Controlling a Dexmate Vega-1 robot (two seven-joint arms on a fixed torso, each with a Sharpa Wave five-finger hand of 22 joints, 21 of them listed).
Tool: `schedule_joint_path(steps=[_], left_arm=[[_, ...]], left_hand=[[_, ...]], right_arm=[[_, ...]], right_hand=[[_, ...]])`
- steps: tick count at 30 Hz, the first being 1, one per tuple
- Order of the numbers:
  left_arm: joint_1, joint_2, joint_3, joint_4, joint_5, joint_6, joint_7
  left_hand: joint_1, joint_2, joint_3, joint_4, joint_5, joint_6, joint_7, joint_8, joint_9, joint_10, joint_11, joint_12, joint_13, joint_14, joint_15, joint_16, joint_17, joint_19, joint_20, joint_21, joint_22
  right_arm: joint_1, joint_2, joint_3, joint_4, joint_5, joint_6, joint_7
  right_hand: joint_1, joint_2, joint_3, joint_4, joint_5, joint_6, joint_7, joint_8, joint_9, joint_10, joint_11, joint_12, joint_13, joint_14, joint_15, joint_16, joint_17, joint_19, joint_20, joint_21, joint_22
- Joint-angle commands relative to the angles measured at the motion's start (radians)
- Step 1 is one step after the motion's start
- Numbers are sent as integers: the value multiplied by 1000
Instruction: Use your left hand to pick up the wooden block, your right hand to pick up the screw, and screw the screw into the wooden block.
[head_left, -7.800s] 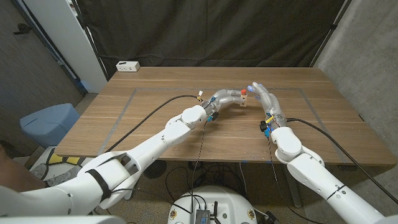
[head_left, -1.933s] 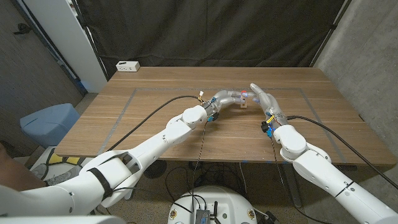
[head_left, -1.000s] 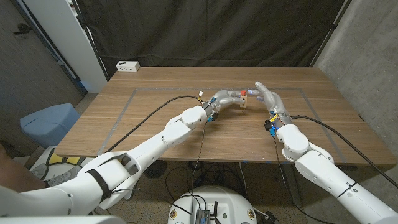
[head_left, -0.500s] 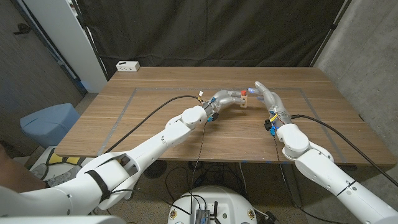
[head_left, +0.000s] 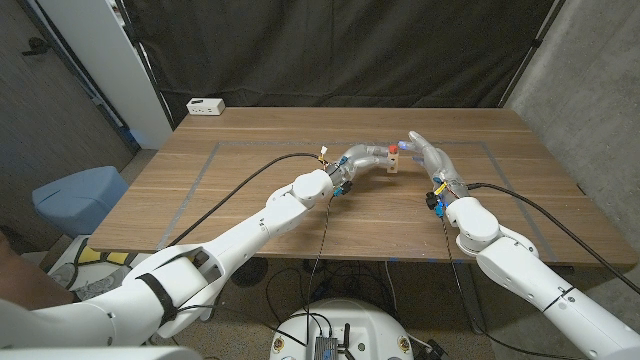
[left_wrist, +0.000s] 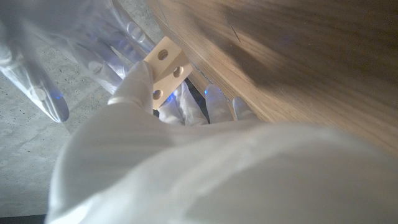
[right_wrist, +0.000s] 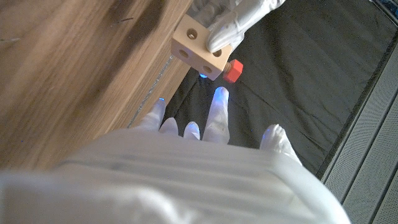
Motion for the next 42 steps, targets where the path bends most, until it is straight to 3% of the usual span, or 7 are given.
schedule_joint_path(steps=[1,15,42], left_arm=[[2,-2,3,-5,2,6,5],[-6,-9,6,10,2,5,2],[-10,-15,4,29,-5,-2,-3]], left_hand=[[4,8,25,25,4,65,43,7,1,26,-16,15,39,7,-24,2,1,3,-6,7,6],[4,10,25,25,5,64,41,7,1,27,-14,16,39,7,-23,2,1,3,-5,7,6],[3,10,26,25,5,64,46,7,1,26,-15,15,39,7,-24,2,1,3,-5,7,6]], right_arm=[[18,-12,-7,12,34,-8,50],[33,-17,-17,26,47,-3,70],[35,-17,-23,19,40,-17,46]], right_hand=[[-13,2,4,7,5,-12,-1,-1,4,-13,-1,-2,2,-14,2,-6,4,-5,1,0,2],[-18,3,5,9,7,-7,-2,9,4,-17,-9,4,2,-20,2,-3,4,-13,2,3,2],[-17,10,13,7,10,83,16,39,4,17,-28,20,2,-12,-13,6,1,-11,2,11,2]])
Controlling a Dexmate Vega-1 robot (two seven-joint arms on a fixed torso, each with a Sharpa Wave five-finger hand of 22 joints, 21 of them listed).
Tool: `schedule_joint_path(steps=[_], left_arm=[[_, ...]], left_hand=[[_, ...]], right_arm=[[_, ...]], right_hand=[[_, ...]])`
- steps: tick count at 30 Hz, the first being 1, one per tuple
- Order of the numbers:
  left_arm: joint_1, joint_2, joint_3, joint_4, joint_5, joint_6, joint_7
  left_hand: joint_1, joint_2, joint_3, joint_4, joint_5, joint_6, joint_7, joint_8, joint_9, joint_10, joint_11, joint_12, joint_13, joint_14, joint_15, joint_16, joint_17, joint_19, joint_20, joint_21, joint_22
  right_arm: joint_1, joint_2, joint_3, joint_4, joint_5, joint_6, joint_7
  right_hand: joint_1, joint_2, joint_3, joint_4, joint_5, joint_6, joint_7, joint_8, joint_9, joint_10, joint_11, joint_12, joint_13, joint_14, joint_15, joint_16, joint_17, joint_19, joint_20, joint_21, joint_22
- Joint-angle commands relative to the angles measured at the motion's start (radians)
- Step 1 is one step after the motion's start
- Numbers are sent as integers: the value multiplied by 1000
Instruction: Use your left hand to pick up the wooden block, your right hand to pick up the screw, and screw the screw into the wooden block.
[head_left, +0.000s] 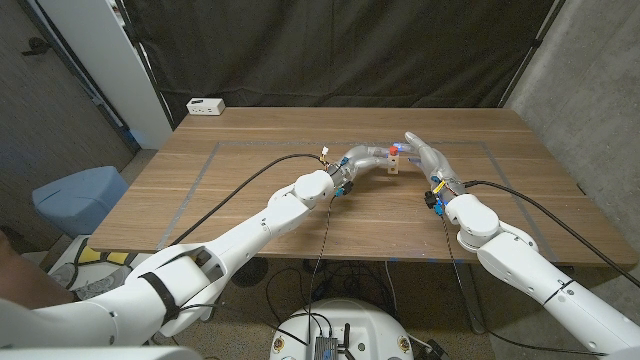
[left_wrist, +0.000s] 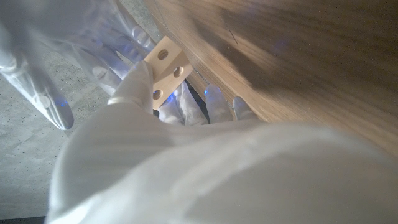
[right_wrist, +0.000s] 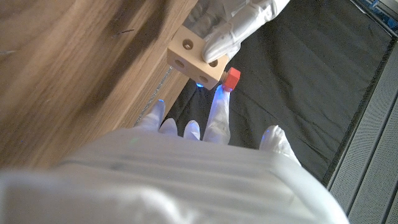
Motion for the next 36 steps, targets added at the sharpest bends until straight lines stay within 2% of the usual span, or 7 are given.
schedule_joint_path(steps=[1,36], left_arm=[[-6,-4,-1,14,-4,-9,-7],[-17,-12,-3,45,-11,-20,-21]], left_hand=[[3,10,26,25,5,65,46,4,5,24,-16,16,39,7,-24,2,1,3,-5,7,6],[2,10,26,25,5,65,45,4,5,25,-15,16,39,7,-23,3,1,2,-6,7,6]], right_arm=[[1,2,-1,-9,-4,-17,-19],[-19,9,3,-33,-23,-34,-63]], right_hand=[[-3,4,9,-4,6,15,3,7,4,17,-15,12,2,5,-6,6,1,2,0,6,2],[7,10,25,-13,7,139,26,28,4,78,-34,20,1,41,-23,15,-3,28,3,12,2]])
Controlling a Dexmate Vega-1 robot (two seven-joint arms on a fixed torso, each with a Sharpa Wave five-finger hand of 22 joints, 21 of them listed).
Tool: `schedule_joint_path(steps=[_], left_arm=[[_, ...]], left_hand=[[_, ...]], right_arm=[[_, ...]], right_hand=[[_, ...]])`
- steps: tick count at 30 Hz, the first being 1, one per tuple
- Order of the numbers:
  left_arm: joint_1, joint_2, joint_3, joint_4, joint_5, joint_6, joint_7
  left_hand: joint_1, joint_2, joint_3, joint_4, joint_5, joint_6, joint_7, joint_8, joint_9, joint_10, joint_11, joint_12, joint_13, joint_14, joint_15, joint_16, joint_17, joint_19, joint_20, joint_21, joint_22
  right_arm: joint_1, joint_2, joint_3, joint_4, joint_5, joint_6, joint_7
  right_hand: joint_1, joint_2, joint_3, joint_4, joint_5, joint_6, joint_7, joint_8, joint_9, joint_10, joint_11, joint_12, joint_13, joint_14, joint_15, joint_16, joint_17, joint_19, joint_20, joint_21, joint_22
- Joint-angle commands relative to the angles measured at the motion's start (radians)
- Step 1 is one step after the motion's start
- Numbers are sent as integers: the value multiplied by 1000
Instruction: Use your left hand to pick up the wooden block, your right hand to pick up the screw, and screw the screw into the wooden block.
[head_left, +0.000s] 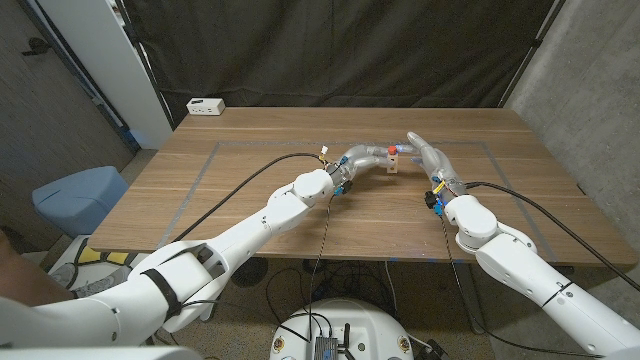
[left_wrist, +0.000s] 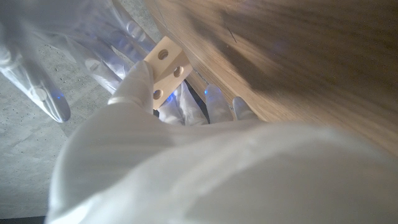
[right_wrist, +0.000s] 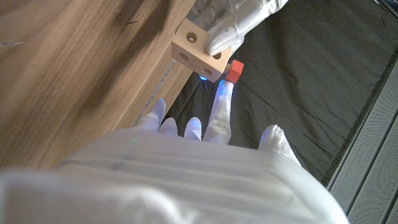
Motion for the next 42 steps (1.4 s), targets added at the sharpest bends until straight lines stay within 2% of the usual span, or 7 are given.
schedule_joint_path(steps=[1,30,42], left_arm=[[-2,-1,-2,7,-2,-3,-2],[-3,-6,3,6,5,-1,5],[2,-2,5,-11,10,5,10]], left_hand=[[3,10,26,25,4,65,45,4,5,25,-16,16,39,7,-23,3,1,2,-5,7,6],[3,10,27,25,4,68,45,4,5,25,-14,16,39,7,-23,2,1,3,-6,7,6],[2,10,27,25,4,67,44,4,5,25,-15,16,39,8,-21,2,1,4,-5,7,6]], right_arm=[[-8,0,2,-13,-8,-10,-14],[-25,-19,10,-34,-9,-10,1],[-42,-14,26,-38,-12,3,-20]], right_hand=[[3,6,13,0,7,14,1,9,4,12,-5,6,1,9,1,9,0,12,1,4,2],[5,5,21,-4,7,121,18,22,4,68,-8,8,0,42,-17,14,-1,30,0,5,2],[7,7,26,-6,7,131,15,16,3,84,-7,8,0,53,-21,15,-2,35,0,5,2]])
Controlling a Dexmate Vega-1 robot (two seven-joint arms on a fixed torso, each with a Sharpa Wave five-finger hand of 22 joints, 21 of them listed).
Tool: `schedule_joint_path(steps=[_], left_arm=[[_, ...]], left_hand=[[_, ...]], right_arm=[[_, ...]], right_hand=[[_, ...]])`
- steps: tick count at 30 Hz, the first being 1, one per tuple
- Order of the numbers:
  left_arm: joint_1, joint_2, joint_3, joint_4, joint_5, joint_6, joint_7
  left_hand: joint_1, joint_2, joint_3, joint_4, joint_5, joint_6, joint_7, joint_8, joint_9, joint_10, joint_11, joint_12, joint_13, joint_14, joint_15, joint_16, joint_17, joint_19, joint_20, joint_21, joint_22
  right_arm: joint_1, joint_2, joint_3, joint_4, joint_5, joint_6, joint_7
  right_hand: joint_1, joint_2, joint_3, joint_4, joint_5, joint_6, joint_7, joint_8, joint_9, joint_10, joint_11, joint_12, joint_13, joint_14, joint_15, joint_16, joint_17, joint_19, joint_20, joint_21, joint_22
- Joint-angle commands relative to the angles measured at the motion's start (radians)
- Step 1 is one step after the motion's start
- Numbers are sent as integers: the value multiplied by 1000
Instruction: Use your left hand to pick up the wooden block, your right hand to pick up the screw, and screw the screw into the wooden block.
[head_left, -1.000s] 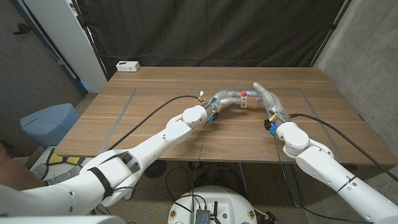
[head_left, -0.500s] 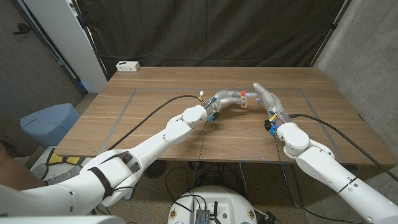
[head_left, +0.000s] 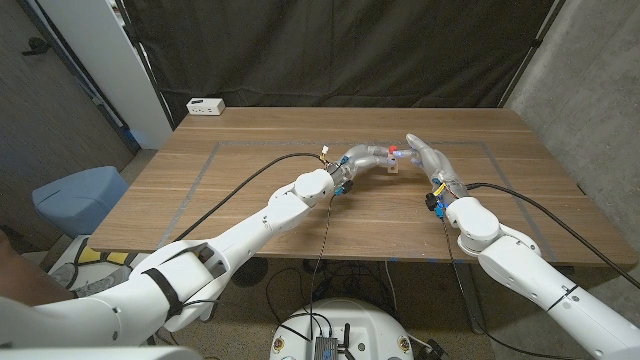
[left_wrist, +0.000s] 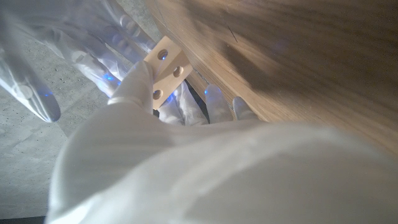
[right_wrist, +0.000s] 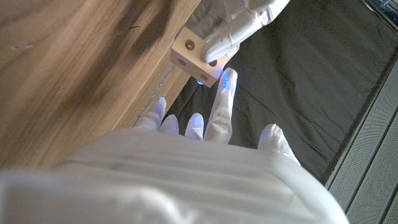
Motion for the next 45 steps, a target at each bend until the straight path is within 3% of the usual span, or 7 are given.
schedule_joint_path(steps=[1,9,21,29,33,45], left_arm=[[5,3,3,-16,5,7,4],[7,8,4,-29,9,14,7],[22,27,3,-70,22,27,26],[32,41,2,-106,36,42,45],[35,42,3,-111,37,44,46],[23,32,8,-92,42,32,40]], left_hand=[[0,12,27,25,5,67,44,4,1,22,-18,16,39,8,-22,3,1,4,-4,7,6],[1,13,27,25,5,66,45,4,1,22,-18,16,39,8,-21,3,1,4,-5,7,6],[0,13,27,25,5,66,45,4,1,22,-17,16,38,8,-22,2,1,4,-6,7,6],[-2,11,27,26,5,66,43,4,1,22,-18,16,38,9,-23,2,1,3,-5,7,6],[-1,11,26,25,4,67,43,4,1,21,-19,16,39,8,-23,2,1,4,-5,7,6],[-1,12,27,26,5,65,44,3,1,21,-18,16,38,8,-22,2,1,4,-5,7,6]], right_arm=[[-17,3,15,-5,-4,16,-19],[-26,6,24,-9,-11,14,-36],[-28,12,30,-5,-18,21,-42],[-18,13,32,10,-16,33,-27],[-16,10,34,14,-14,37,-20],[-11,1,40,27,8,47,13]], right_hand=[[8,8,11,-3,7,7,-1,-1,1,15,4,8,0,12,-1,8,2,18,-2,6,2],[9,7,15,-5,6,-7,-5,-19,2,36,22,7,1,39,-9,12,2,69,-39,19,2],[8,5,17,-5,6,-34,-16,-35,2,36,34,2,1,42,-7,10,3,68,-33,14,2],[3,0,18,-5,5,-103,-27,-60,3,6,21,-12,2,26,13,0,5,53,-18,3,2],[-6,-7,15,-2,3,-184,-47,-70,5,-30,15,-20,3,9,21,-6,7,43,-12,-1,3],[-29,-16,7,7,3,-298,-56,-71,6,-98,10,-25,3,-34,34,-16,11,15,-11,-7,3]])
